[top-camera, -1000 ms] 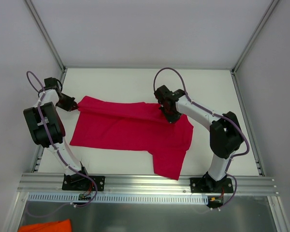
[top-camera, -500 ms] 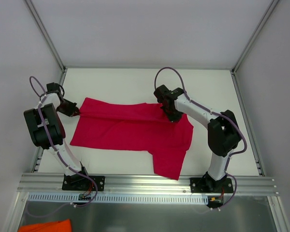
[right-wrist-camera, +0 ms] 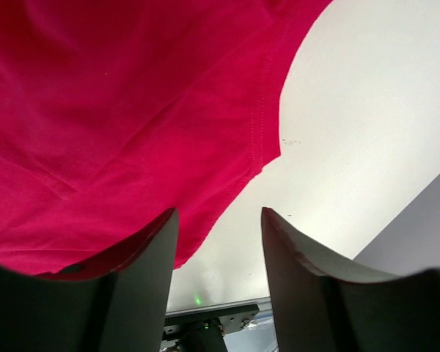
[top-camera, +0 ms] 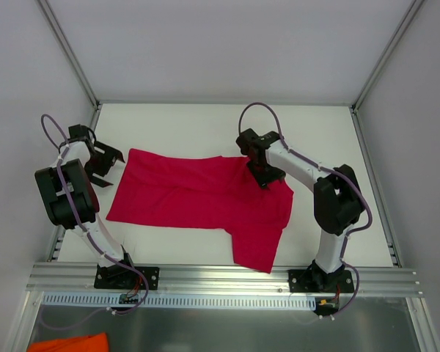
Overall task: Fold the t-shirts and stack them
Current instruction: Fold the flattened tshirt in 1/3 of the way
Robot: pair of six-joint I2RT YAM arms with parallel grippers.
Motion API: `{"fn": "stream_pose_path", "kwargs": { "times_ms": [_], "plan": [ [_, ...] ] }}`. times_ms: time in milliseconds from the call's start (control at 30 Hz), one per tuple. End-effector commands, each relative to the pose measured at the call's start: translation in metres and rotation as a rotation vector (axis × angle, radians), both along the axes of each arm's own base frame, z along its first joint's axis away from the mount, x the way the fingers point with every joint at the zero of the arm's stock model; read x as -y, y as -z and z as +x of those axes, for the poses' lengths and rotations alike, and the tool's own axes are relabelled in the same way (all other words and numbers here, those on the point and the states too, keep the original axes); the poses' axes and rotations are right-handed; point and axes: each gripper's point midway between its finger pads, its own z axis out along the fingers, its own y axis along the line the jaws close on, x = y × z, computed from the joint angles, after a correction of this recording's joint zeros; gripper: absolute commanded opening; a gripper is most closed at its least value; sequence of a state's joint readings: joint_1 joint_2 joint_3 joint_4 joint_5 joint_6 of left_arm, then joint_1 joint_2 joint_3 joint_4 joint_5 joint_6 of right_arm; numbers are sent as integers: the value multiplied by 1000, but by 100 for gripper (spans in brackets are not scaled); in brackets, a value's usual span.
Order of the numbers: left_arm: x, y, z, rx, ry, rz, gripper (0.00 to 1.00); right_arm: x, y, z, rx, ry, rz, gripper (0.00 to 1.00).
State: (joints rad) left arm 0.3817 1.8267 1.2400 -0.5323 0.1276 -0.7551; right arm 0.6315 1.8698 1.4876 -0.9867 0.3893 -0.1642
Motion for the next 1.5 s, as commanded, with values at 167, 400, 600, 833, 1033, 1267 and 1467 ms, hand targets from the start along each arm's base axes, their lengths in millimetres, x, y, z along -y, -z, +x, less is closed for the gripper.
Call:
{"fn": "stream_pose_path", "kwargs": {
  "times_ms": [167,400,600,833,1033,1267,1467],
  "plan": [
    [-3,-34,28,149,-30,-14,99,8,-18,10,49,27,-12,58],
    [22,-40,61,238,49,-96,99,8,-24,18,94,52,3,56],
    [47,-52,110,364,191,-131,99,5,-22,29,131,100,77,1],
    [107,-59,154,482,417,-298,97,-8,-17,47,129,104,165,1],
    [143,-29,156,425,492,-388,97,-12,-35,57,168,110,203,1],
    [145,-30,152,444,510,-361,99,-1,-54,54,208,103,189,1],
    [145,-75,156,597,598,-277,99,-3,-42,42,160,108,208,1]
  ]
}}
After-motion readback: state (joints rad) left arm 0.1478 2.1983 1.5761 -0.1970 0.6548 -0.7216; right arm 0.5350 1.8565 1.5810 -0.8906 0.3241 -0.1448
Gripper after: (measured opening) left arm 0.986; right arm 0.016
